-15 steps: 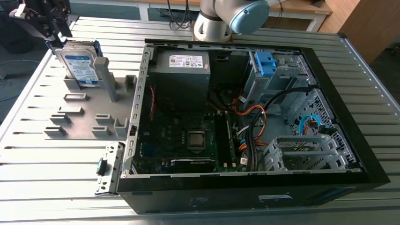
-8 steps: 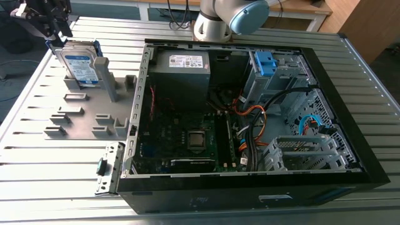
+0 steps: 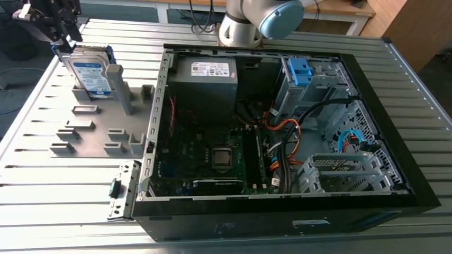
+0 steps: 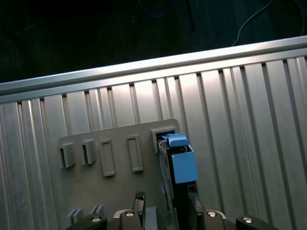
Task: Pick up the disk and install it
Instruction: 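Pick up the disk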
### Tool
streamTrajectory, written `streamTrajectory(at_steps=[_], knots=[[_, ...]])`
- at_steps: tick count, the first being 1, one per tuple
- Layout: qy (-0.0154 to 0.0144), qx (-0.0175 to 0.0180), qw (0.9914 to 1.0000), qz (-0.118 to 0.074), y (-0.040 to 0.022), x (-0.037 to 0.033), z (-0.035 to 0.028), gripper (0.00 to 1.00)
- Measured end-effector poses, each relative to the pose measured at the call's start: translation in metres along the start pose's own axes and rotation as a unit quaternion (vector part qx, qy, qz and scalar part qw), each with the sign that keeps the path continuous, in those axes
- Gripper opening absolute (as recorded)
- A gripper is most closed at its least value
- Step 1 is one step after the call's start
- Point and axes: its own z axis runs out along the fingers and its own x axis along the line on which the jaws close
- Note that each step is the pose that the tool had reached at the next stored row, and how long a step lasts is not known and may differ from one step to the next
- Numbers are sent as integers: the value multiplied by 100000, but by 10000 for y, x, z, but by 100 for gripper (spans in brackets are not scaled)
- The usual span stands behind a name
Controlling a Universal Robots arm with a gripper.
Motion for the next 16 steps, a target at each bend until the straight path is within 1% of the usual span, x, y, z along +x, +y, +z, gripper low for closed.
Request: streamTrajectory(at_steps=[6, 9, 11, 13, 16], knots=[[-1, 3, 100000, 2, 3, -11, 7, 47], [4, -4, 100000, 0, 10, -30, 12, 47], [-1, 3, 100000, 1, 27, -52, 18, 47], [2, -5, 100000, -25, 56, -89, 24, 47], [7, -7, 99998, -598, 83, -120, 35, 47]])
